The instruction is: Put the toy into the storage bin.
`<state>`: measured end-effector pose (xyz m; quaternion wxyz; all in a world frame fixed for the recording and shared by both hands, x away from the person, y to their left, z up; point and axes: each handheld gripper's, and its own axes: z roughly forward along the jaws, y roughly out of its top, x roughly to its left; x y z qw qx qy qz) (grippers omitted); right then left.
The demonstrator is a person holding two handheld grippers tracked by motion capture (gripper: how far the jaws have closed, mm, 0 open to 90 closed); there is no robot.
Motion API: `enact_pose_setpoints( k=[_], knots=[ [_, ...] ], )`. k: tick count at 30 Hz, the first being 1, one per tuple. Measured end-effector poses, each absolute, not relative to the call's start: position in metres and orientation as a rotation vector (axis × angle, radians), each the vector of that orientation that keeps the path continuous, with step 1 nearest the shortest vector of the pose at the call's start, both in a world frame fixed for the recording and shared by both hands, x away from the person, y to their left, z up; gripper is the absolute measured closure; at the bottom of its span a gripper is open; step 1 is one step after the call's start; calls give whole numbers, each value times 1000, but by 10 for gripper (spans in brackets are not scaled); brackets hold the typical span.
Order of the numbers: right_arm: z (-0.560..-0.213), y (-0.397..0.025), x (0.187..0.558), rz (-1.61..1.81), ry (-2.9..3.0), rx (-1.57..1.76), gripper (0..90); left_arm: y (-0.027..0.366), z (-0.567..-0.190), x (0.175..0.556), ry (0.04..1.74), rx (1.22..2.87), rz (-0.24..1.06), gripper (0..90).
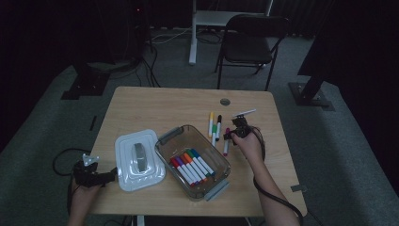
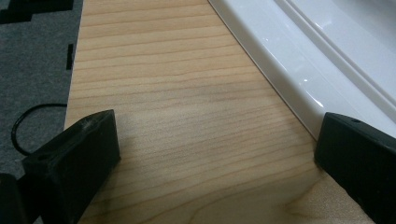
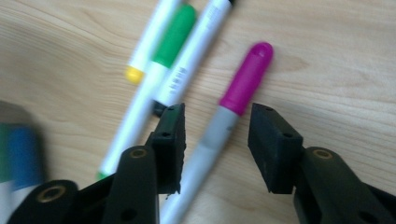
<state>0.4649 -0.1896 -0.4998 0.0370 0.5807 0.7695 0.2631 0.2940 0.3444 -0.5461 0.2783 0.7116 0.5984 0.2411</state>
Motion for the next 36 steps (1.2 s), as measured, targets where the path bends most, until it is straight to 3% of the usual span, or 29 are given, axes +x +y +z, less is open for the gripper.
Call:
enact_pose_setpoints(
  k=[5, 11, 20, 36],
  knots=[
    [-512, -190, 470, 755, 2358, 1821, 618, 344, -546, 294, 1606, 1910, 647, 6],
    [-512, -198, 469, 702, 2340, 1860, 761, 344, -546, 294, 1606, 1910, 647, 6],
    [-504, -216, 465, 772, 2303, 1926, 768, 344, -546, 294, 1606, 1910, 647, 6],
    [-432, -217, 430, 1058, 2301, 1780, 768, 344, -546, 294, 1606, 1911, 647, 6]
  ],
)
